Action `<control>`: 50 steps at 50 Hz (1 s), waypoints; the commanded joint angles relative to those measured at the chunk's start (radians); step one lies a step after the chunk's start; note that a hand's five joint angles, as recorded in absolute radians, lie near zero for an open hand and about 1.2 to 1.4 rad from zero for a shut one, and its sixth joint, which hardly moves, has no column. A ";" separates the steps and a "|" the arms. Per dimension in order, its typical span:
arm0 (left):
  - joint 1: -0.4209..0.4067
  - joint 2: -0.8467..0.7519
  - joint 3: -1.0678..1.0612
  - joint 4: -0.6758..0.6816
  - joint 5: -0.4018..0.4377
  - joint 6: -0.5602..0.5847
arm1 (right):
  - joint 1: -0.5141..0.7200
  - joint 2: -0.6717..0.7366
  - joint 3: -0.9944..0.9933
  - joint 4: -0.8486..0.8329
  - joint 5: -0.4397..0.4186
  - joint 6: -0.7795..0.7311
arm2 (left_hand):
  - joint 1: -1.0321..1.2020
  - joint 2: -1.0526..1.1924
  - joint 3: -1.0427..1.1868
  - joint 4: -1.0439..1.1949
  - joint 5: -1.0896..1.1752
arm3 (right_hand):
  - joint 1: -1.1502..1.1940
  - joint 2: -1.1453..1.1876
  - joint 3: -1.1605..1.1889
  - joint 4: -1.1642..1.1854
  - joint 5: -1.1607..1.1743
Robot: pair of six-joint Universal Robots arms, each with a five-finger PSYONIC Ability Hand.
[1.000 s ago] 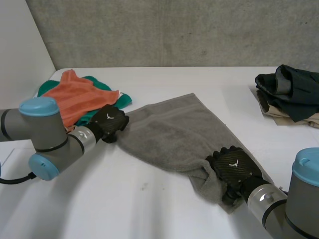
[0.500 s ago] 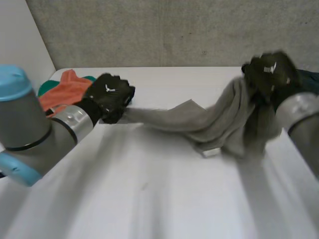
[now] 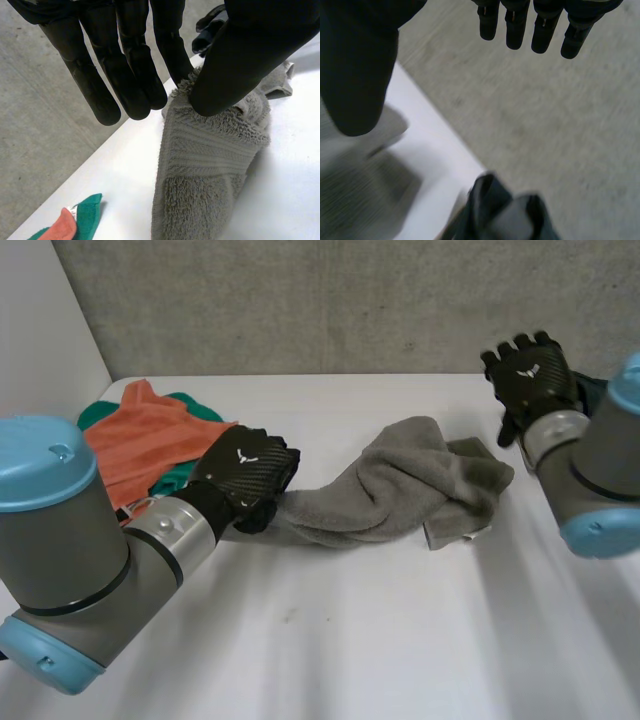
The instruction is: Fold the laundry.
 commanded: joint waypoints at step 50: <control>0.099 0.227 0.135 -0.029 -0.116 0.008 | -0.126 -0.287 0.022 0.326 -0.170 0.131 | 0.252 0.203 0.208 0.199 0.250 | 1.170 1.183 1.184 1.186 1.176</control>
